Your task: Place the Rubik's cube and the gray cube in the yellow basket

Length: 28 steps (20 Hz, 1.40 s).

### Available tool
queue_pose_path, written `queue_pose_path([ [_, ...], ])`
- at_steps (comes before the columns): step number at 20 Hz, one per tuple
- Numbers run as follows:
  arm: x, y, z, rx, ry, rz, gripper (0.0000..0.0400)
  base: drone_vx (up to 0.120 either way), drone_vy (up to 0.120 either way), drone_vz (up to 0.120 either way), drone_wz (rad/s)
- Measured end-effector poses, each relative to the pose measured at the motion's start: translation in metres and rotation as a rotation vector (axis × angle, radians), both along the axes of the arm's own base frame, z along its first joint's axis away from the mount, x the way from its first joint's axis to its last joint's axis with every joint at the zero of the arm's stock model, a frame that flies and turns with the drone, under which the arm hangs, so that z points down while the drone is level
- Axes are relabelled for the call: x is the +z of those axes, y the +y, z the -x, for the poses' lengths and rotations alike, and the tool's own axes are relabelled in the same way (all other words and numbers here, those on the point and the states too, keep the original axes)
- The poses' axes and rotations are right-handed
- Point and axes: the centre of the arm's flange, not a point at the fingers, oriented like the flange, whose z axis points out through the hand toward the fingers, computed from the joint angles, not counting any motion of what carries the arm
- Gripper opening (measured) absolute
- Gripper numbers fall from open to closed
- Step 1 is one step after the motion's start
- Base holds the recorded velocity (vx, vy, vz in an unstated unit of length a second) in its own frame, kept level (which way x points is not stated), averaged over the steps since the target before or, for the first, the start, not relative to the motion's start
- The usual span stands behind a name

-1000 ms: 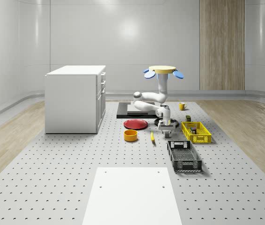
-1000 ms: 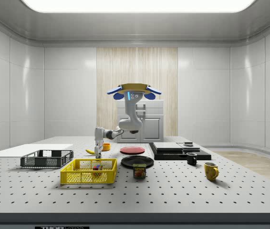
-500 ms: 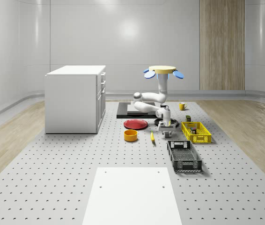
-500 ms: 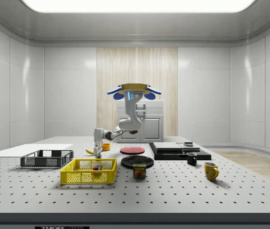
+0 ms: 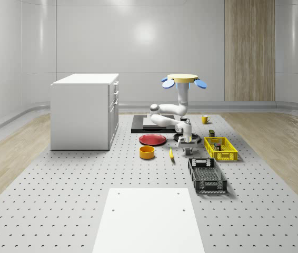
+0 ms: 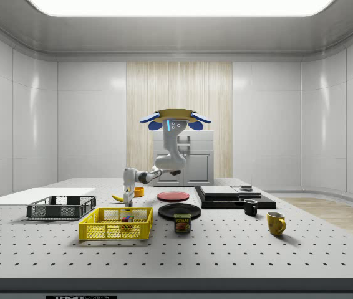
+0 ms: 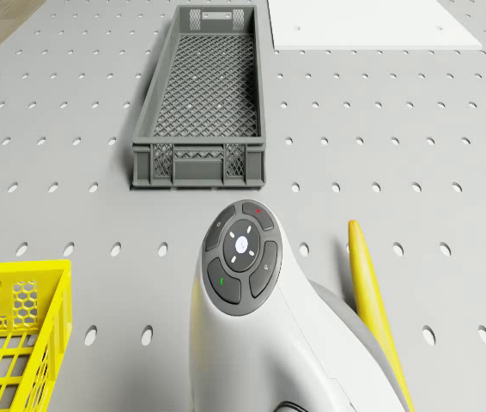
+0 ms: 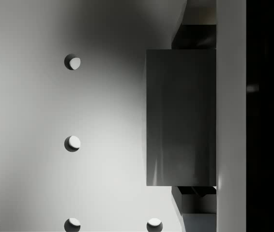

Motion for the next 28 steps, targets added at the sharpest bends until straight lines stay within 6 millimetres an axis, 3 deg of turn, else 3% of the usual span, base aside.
queue_pose_path([
  [6, 0.0, 0.0, 0.001, 0.0, 0.0, 0.0, 0.0263, 0.0, 0.0, 0.0, 0.0],
  [14, 0.0, 0.0, 0.001, 0.0, 0.0, 0.0, 0.0252, 0.0, 0.0, 0.0, 0.0],
  [18, -0.01, 0.0, 0.001, 0.0, 0.0, 0.0, 0.0251, 0.0, 0.0, 0.0, 0.0],
  [28, -0.041, 0.0, 0.001, 0.0, 0.0, 0.0, 0.025, 0.0, 0.0, 0.116, 0.0],
])
